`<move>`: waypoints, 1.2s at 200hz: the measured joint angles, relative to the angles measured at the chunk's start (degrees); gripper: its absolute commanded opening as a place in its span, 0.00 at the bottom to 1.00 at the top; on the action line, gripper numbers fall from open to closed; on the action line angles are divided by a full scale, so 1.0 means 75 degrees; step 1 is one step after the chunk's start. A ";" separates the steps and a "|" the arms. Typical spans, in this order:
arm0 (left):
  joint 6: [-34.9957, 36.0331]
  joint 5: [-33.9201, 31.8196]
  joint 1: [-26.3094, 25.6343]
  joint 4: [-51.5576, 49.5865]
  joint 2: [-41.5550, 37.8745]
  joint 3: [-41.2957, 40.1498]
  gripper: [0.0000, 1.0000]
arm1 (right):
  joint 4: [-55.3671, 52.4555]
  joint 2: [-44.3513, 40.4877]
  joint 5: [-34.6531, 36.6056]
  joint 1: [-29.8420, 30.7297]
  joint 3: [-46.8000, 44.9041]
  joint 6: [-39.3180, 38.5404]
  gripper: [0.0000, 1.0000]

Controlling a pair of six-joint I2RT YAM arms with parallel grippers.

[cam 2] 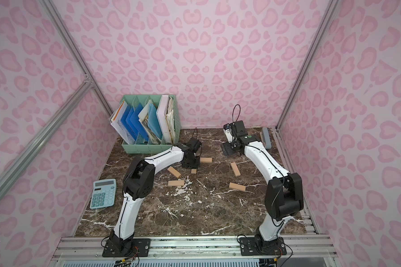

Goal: Assemble the number 6 with building blocks
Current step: Assemble the building block at the center of the board.

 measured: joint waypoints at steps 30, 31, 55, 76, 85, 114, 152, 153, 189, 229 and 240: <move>0.0023 -0.0009 0.0032 -0.0044 0.0085 0.0146 0.21 | 0.0006 -0.0020 0.0029 0.0000 -0.0079 0.0000 0.86; 0.0023 -0.0009 0.0035 -0.0047 0.0085 0.0149 0.21 | 0.0009 -0.0020 0.0029 0.0000 -0.0079 0.0000 0.86; 0.0105 -0.0006 0.0085 -0.0073 0.0087 0.0163 0.21 | 0.0026 -0.0017 0.0067 0.0000 -0.0082 0.0000 0.86; 0.0128 -0.0009 0.0117 -0.0085 0.0117 0.0195 0.21 | 0.0041 0.0020 0.0085 0.0000 -0.0070 -0.0003 0.86; 0.0131 -0.0009 0.0131 -0.0085 0.0128 0.0210 0.21 | 0.0044 0.0052 0.0085 0.0000 -0.0052 0.0000 0.86; 0.0154 -0.0009 0.0169 -0.0085 0.0157 0.0262 0.21 | 0.0047 0.0140 0.0085 0.0000 0.0012 -0.0003 0.86; 0.0154 -0.0012 0.0181 -0.0119 0.0242 0.0399 0.21 | 0.0076 0.0245 0.0064 0.0000 0.0102 -0.0003 0.86; 0.0154 -0.0009 0.0181 -0.0119 0.0242 0.0402 0.21 | 0.0076 0.0248 0.0061 0.0000 0.0105 -0.0003 0.86; 0.0163 -0.0009 0.0187 -0.0198 0.0323 0.0545 0.22 | 0.0093 0.0329 0.0055 0.0000 0.0216 -0.0006 0.86; 0.0187 -0.0003 0.0189 -0.0251 0.0379 0.0629 0.22 | 0.0087 0.0370 0.0055 -0.0003 0.0224 -0.0006 0.86; 0.0187 -0.0003 0.0189 -0.0256 0.0393 0.0647 0.22 | 0.0079 0.0385 0.0055 -0.0003 0.0239 -0.0006 0.86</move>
